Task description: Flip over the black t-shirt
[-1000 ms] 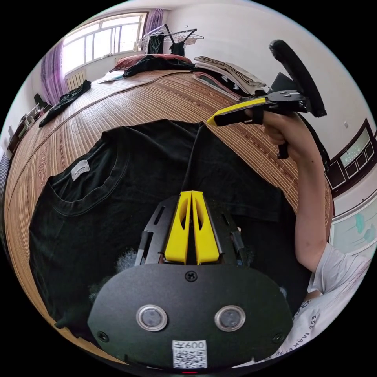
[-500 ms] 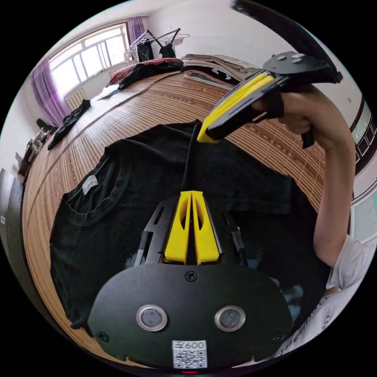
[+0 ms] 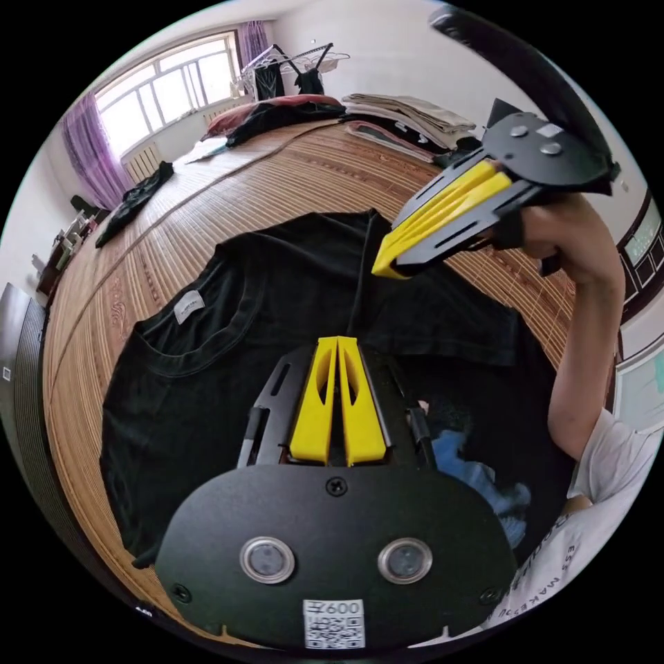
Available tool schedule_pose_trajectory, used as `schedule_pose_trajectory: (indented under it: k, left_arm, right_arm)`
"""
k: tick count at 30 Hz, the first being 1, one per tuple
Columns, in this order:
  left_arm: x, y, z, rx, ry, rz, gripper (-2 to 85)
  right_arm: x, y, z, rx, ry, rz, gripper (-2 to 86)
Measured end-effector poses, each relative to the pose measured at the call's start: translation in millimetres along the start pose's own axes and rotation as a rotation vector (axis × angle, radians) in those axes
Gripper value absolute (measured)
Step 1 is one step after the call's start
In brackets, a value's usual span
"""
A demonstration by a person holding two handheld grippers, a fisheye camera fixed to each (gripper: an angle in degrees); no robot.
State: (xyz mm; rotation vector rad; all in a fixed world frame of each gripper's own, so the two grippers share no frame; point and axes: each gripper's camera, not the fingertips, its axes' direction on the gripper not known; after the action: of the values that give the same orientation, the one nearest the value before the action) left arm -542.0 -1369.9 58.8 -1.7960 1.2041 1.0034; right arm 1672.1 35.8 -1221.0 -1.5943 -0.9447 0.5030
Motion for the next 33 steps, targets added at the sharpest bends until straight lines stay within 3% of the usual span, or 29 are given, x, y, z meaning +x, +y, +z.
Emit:
schedule_pose_trajectory:
  k: [3,6,8,11,13,15,20,22,23,25,28,30,33]
  left_arm:
    - [10.0,-3.2,-51.7,0.037,-0.052,-0.022,0.1]
    - [19.0,20.8,-163.3,0.362,-0.205,-0.12,0.2]
    - [27.8,61.9,-257.8,0.689,-0.255,-0.203,0.2]
    - [36.3,130.1,-373.7,1.06,-0.241,-0.33,0.1]
    - [38.8,169.3,-437.0,1.184,-0.264,-0.425,0.1]
    - [28.6,193.3,-491.2,1.145,-0.277,-0.477,0.1]
    - [-50.2,286.7,-538.2,0.535,-0.117,-0.63,0.0]
    - [-65.1,350.0,-544.1,0.456,-0.146,-0.796,0.0]
    - [-72.2,394.3,-546.5,0.497,-0.122,-0.942,0.0]
    - [-76.2,442.1,-543.7,0.634,-0.012,-1.03,-0.1]
    - [-79.9,465.4,-537.2,0.577,0.151,-1.139,-0.1]
    - [-67.7,449.1,-562.6,0.653,0.202,-0.992,-0.1]
    - [-56.5,412.3,-603.4,0.535,0.073,-0.861,-0.1]
  right_arm:
    - [-34.7,10.5,-22.4,0.077,0.069,-0.068,-0.8]
    - [-116.7,45.1,-74.9,0.307,0.18,-0.221,-0.8]
    - [-176.9,57.0,-96.7,0.465,0.253,-0.301,-0.8]
    - [-224.2,30.4,-101.6,0.566,0.249,-0.261,-0.8]
    - [-243.0,11.3,-94.1,0.62,0.179,-0.255,-0.8]
    - [-256.8,-13.1,-75.0,0.636,0.086,-0.263,-0.8]
    - [-293.3,-147.0,34.6,0.537,-0.1,-0.288,0.2]
    - [-307.1,-213.2,80.3,0.486,-0.168,-0.291,1.8]
    - [-319.2,-264.7,118.6,0.396,-0.215,-0.301,3.8]
    - [-344.3,-337.8,186.1,0.179,-0.265,-0.37,4.3]
    - [-368.0,-412.7,279.6,0.047,-0.109,-0.352,5.4]
    - [-367.7,-443.1,317.9,-0.002,-0.101,-0.291,6.8]
    - [-371.6,-483.0,375.2,-0.089,-0.087,-0.237,7.5]
